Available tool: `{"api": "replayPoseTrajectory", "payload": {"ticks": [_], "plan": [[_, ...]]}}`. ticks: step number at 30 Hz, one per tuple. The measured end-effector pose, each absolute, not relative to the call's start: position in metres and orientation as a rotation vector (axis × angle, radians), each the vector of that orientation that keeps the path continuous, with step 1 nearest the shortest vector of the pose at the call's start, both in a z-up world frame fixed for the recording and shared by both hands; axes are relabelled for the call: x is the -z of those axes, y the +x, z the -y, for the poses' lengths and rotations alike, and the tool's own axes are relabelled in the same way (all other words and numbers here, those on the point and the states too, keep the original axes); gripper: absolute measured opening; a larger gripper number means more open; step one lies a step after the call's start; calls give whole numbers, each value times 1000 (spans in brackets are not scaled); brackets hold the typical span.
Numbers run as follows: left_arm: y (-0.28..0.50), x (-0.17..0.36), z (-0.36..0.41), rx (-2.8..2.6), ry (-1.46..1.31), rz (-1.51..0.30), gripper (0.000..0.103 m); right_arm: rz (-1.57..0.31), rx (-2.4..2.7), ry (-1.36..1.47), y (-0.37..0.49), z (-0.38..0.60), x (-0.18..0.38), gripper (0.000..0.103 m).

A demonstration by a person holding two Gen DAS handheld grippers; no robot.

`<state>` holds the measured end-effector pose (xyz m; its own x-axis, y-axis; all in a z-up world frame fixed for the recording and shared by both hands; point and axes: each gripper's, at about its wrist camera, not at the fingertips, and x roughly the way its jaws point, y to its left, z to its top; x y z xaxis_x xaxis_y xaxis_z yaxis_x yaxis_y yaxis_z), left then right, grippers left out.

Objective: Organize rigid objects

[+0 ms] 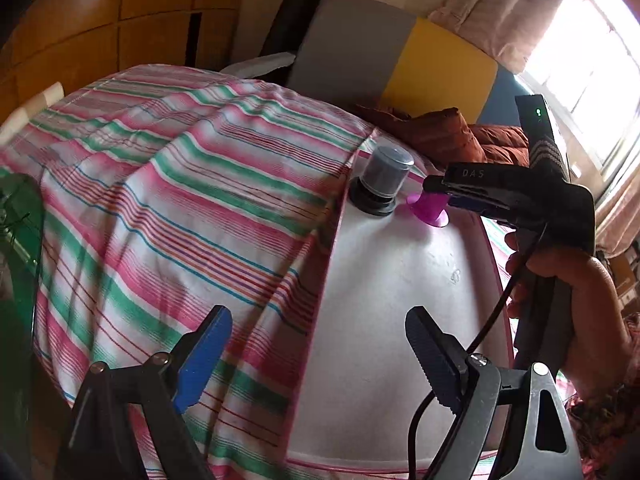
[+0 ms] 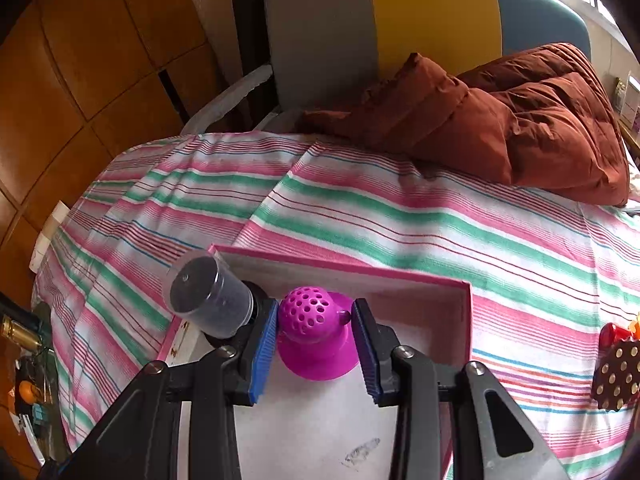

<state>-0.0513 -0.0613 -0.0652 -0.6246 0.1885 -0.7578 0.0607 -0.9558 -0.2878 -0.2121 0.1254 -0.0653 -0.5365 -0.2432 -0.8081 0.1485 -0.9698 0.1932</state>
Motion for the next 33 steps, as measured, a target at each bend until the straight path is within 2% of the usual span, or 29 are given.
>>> {"api": "replayPoseTrajectory", "payload": {"ticks": [4, 12, 21, 24, 33], "plan": [[-49, 66, 65, -2737, -1335, 464, 89, 124, 2570, 1380, -207, -125, 64, 38], [-43, 68, 57, -2714, -1340, 448, 89, 247, 2575, 1338, -168, -153, 52, 39], [-32, 61, 30, -2629, -1302, 412, 89, 203, 2618, 1335, -111, -189, 42, 39], [-24, 56, 17, -2603, -1270, 392, 94, 200, 2648, 1330, -87, -206, 42, 39], [-10, 51, -33, -2518, -1242, 254, 96, 183, 2774, 1353, -19, -264, 59, 39]]}}
